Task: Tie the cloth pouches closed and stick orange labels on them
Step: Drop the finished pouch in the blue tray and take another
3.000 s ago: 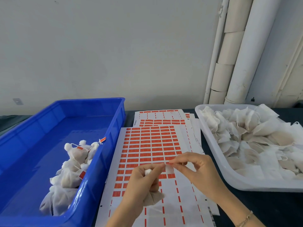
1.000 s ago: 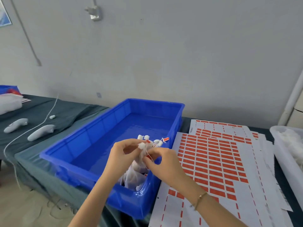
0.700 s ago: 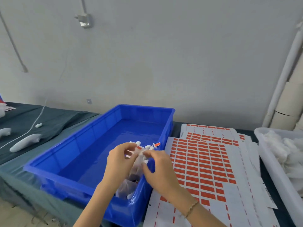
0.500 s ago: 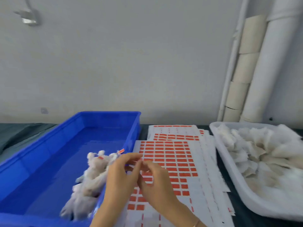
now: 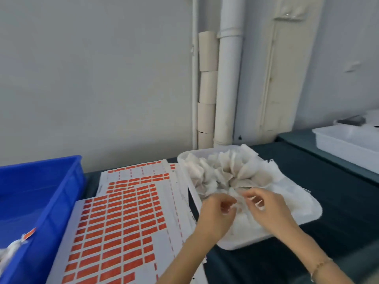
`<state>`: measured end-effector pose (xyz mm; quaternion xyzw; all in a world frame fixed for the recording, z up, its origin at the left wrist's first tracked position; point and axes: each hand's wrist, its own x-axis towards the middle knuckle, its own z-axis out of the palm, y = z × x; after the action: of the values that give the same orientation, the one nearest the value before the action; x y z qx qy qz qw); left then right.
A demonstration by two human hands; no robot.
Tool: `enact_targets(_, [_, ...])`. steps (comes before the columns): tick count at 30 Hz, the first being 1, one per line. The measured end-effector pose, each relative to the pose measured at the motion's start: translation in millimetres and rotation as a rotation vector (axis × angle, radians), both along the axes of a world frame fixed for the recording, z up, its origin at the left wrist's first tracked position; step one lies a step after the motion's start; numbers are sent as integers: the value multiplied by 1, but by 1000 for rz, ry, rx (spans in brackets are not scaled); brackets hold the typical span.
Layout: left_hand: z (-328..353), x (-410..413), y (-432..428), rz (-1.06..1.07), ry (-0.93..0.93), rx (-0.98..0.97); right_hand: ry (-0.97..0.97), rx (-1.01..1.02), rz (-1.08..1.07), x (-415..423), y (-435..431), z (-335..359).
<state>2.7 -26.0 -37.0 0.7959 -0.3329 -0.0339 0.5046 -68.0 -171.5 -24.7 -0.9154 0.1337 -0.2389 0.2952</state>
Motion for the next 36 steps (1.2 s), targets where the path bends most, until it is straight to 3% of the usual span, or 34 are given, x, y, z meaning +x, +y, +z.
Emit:
enact_targets(4, [-6,8,-50,-117,1,247,256,-104,-142,0,-55,-2])
enact_targets(9, [-8,13,-85,-217,-7,519,605,-103,-103,1,-77,-3])
enact_targets(14, [-13,15,-96,-243,28,684,670,-99,-54,5,-78,-1])
enact_targets(17, [-14,14,-98,-219,9,682,733,-151,-33,11,-73,2])
enact_targets(21, [-12,15,-101,-198,-108,710,721,-180,-25,17,-66,0])
enact_targets(25, [-14,24,-99,-137,-127,635,629,-95,4,19,-67,-1])
enact_targets(30, [-13,41,-81,-42,-36,410,328,165,62,20,-68,0])
enact_targets(32, [-10,47,-72,-23,14,307,340,255,139,18,-64,2])
enact_targets(36, [-2,52,-57,11,164,90,295,157,133,21,-56,2])
